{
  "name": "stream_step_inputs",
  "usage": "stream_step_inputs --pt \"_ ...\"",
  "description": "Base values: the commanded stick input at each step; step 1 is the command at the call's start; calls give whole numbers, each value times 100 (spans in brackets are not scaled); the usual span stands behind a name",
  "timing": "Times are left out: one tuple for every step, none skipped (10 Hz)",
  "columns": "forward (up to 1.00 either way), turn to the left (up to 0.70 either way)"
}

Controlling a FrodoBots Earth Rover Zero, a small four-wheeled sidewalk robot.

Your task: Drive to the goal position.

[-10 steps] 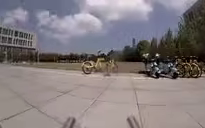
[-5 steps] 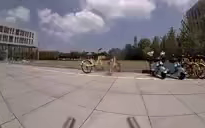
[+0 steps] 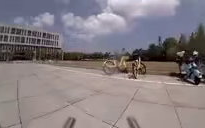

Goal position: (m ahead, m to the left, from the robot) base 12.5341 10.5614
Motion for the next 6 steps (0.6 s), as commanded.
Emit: stream_step_inputs --pt "70 13" --pt "70 10" --pt "70 15" --pt "70 19" --pt "70 35" --pt "70 35"
